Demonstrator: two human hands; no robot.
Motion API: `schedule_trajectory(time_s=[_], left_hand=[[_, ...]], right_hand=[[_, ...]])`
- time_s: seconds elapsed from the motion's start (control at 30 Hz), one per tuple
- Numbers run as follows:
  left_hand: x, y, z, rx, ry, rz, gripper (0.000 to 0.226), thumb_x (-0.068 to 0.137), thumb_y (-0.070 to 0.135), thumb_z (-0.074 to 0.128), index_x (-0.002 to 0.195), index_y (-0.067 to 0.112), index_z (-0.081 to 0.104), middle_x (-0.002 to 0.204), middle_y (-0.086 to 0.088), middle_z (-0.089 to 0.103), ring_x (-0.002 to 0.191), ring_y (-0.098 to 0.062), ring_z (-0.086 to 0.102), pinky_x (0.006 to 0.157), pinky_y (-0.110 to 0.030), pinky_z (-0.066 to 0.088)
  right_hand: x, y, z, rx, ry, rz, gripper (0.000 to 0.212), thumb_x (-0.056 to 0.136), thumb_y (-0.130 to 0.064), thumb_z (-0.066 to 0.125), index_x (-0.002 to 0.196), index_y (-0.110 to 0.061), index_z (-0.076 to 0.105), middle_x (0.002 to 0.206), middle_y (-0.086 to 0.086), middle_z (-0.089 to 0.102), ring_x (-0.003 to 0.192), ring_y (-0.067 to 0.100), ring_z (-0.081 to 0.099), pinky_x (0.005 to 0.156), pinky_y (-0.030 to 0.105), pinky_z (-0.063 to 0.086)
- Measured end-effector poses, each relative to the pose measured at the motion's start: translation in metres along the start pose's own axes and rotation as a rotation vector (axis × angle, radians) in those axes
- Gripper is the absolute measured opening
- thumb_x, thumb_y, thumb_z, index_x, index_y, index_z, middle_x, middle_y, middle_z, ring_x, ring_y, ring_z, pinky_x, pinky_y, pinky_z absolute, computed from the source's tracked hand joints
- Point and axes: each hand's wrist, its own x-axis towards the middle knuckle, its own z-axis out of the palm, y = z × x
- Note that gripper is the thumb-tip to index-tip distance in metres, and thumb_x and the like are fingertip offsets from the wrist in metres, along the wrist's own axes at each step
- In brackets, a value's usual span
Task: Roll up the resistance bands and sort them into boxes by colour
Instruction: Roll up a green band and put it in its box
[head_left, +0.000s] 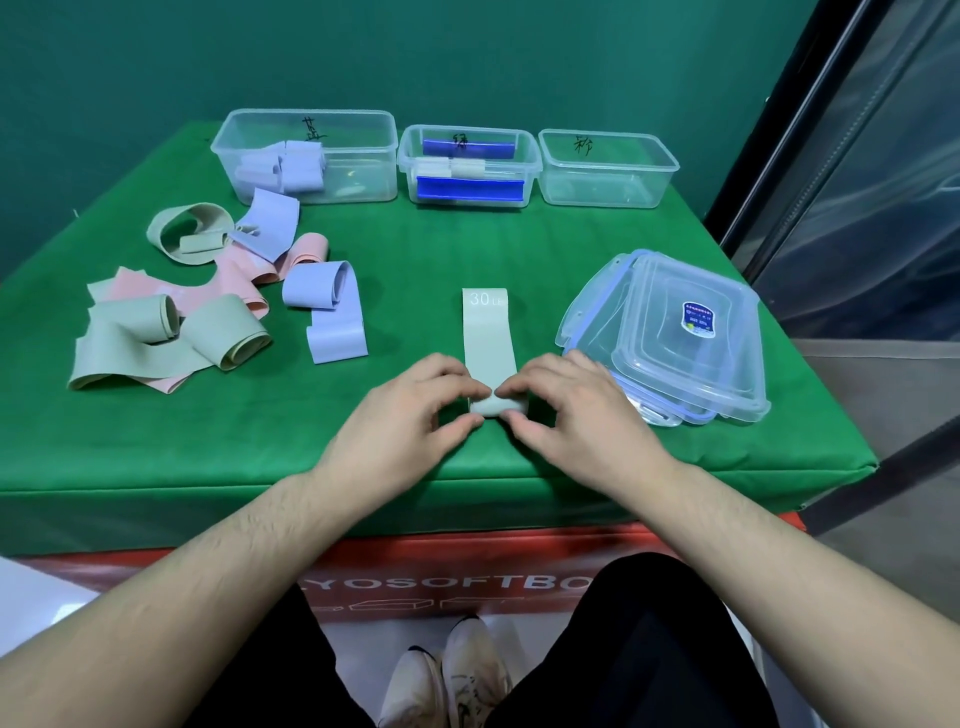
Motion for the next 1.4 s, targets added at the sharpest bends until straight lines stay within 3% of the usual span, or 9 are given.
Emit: schedule_trajectory(time_s=[0.1,0.2,0.33,0.57,0.8,1.17,1.4], left_hand=[[-0.001,0.001,0.001,0.062,0.007,0.025,0.023,0.088,0.025,0.071,0.111,0.024,0.071,0.107,0.014,0.06,0.074,0.017,0.045,0.068,-0.014,0.033],[0.002,0.0,0.001,0.085,0.009,0.032,0.023,0.089,0.023,0.07,0.112,0.022,0.071,0.106,0.011,0.062,0.075,0.007,0.041,0.069,-0.014,0.033],[0.009,-0.002,-0.002,0.091,-0.046,0.029,0.025,0.094,0.026,0.064,0.118,0.021,0.07,0.11,0.009,0.062,0.08,-0.003,0.052,0.075,-0.02,0.04],[0.007,0.002,-0.002,0.028,-0.032,0.005,0.026,0.089,0.028,0.07,0.115,0.026,0.068,0.113,0.013,0.057,0.076,0.019,0.047,0.068,-0.014,0.033],[0.008,0.004,0.001,0.136,0.015,0.011,0.022,0.089,0.026,0.07,0.111,0.024,0.071,0.11,0.012,0.061,0.087,-0.006,0.058,0.073,-0.022,0.043],[0.017,0.003,0.0,0.129,0.013,0.005,0.024,0.089,0.03,0.068,0.113,0.028,0.067,0.112,0.016,0.057,0.089,-0.014,0.062,0.074,-0.033,0.051],[0.022,-0.001,0.001,0.191,0.02,-0.013,0.026,0.089,0.035,0.066,0.114,0.033,0.065,0.112,0.018,0.06,0.095,-0.011,0.062,0.072,-0.037,0.054]], right_hand=[[0.001,0.0,0.001,0.004,-0.008,0.011,0.031,0.086,-0.047,0.051,0.102,-0.028,0.07,0.097,-0.014,0.064,0.086,0.011,0.046,0.084,0.04,0.045],[0.001,0.0,0.0,-0.029,0.0,-0.004,0.031,0.085,-0.046,0.054,0.106,-0.029,0.069,0.102,-0.014,0.062,0.091,0.014,0.048,0.084,0.04,0.045],[-0.001,0.002,0.001,-0.043,-0.004,-0.021,0.026,0.085,-0.039,0.063,0.108,-0.029,0.067,0.105,-0.013,0.061,0.092,0.016,0.048,0.083,0.04,0.044],[0.004,0.003,0.003,-0.012,0.027,0.014,0.022,0.086,-0.034,0.064,0.105,-0.027,0.071,0.1,-0.011,0.065,0.085,0.012,0.043,0.083,0.043,0.046],[0.006,0.004,0.004,-0.032,0.036,0.013,0.027,0.085,-0.039,0.06,0.107,-0.027,0.072,0.102,-0.011,0.065,0.09,0.018,0.049,0.085,0.042,0.045],[0.01,0.006,0.005,-0.061,0.02,0.038,0.024,0.086,-0.033,0.069,0.11,-0.026,0.07,0.105,-0.011,0.065,0.093,0.018,0.048,0.085,0.04,0.042],[0.011,0.007,0.004,-0.071,0.061,0.02,0.029,0.085,-0.037,0.064,0.111,-0.027,0.069,0.108,-0.012,0.063,0.095,0.019,0.048,0.083,0.036,0.04]])
